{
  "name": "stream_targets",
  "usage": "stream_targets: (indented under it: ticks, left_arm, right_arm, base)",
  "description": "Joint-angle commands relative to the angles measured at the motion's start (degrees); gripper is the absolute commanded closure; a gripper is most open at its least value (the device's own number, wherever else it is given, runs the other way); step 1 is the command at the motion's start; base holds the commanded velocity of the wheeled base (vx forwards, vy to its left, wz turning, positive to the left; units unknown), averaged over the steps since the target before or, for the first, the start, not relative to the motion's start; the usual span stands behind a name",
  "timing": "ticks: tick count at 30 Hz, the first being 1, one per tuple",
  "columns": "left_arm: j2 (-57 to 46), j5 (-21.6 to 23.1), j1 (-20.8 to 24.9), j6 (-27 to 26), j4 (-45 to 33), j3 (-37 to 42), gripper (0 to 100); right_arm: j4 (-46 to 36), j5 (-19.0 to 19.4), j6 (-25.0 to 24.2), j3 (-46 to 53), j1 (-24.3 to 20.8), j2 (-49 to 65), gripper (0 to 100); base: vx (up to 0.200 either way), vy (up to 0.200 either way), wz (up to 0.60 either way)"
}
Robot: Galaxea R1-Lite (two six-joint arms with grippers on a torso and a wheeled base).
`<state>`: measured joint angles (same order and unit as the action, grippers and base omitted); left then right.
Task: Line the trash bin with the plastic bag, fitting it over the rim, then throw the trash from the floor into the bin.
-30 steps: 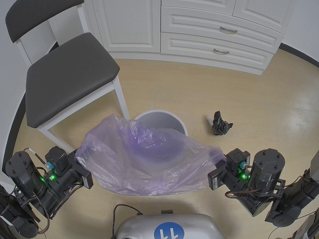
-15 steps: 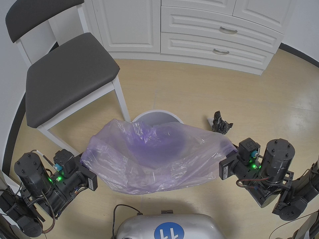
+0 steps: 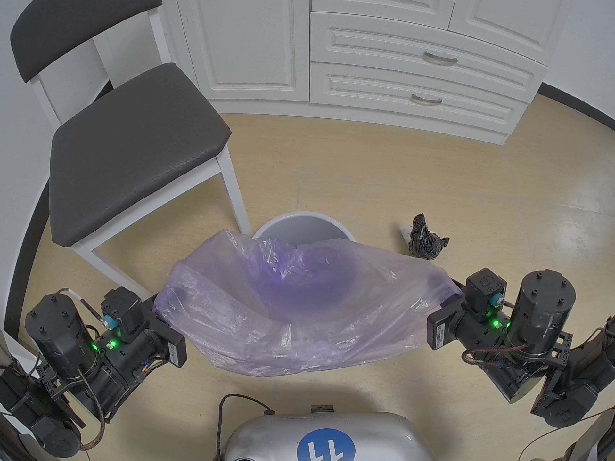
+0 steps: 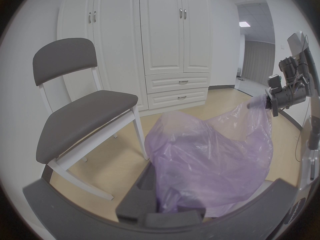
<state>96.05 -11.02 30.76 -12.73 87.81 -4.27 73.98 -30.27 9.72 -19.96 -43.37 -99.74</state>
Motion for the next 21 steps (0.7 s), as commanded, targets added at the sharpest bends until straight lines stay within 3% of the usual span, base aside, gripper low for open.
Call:
stream_targets:
  ticks: [1, 7, 12, 21]
  left_arm:
    - [-2.0, 0.0, -0.8, 0.2, 0.0, 0.2, 100]
    - [-1.2, 0.1, -3.2, 0.2, 0.0, -0.9, 100]
    - [-2.0, 0.6, -8.4, -0.4, 0.0, -2.2, 100]
    - [-1.2, 0.6, -8.6, -0.5, 0.0, -2.1, 100]
  right_arm:
    - [0.0, 0.0, 0.0, -0.1, 0.0, 1.5, 100]
    - [-0.9, 0.7, 0.1, -0.6, 3.0, 3.6, 100]
    - [-6.7, 2.7, 0.1, -0.6, 3.5, 7.2, 100]
    - [-11.1, 2.8, 2.1, 0.6, 3.9, 12.2, 100]
  base:
    - [0.000, 0.000, 0.00]
    - [0.000, 0.000, 0.00]
    - [0.000, 0.000, 0.00]
    - [0.000, 0.000, 0.00]
